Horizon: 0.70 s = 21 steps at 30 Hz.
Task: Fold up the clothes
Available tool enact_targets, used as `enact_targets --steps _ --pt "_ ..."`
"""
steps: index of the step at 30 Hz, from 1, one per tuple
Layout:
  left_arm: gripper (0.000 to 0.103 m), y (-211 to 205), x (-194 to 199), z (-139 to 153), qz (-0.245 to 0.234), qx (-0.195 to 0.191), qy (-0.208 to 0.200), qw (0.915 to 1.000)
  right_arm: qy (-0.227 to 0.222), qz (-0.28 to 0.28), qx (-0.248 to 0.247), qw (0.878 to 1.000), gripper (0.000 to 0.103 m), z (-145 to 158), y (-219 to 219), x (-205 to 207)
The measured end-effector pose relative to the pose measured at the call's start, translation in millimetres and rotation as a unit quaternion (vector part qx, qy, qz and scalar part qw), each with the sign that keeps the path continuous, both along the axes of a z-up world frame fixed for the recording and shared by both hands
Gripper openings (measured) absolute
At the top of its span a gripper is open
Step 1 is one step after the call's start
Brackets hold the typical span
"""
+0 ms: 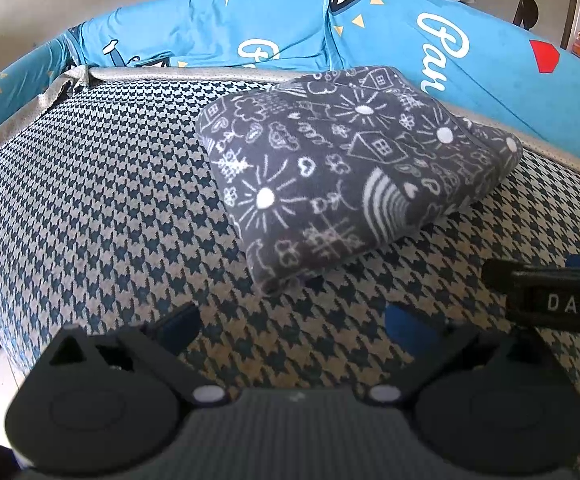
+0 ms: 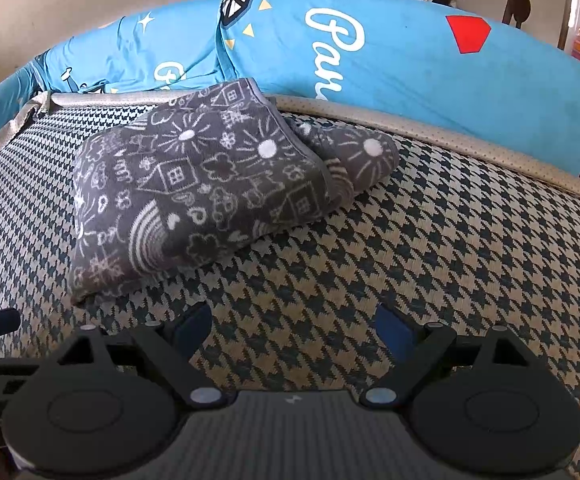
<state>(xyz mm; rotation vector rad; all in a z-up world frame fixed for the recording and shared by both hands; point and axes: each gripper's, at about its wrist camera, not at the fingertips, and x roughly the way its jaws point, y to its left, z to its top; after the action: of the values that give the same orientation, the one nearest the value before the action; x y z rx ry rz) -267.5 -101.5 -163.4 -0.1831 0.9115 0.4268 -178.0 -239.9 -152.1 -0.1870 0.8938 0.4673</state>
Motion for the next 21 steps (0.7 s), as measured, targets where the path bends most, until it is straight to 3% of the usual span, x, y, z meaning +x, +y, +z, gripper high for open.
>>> enact_targets --steps 21 --pt "0.103 -1.4 -0.5 1.0 0.000 0.003 0.004 1.0000 0.001 0.001 -0.003 1.000 0.090 -1.1 0.3 -0.2"
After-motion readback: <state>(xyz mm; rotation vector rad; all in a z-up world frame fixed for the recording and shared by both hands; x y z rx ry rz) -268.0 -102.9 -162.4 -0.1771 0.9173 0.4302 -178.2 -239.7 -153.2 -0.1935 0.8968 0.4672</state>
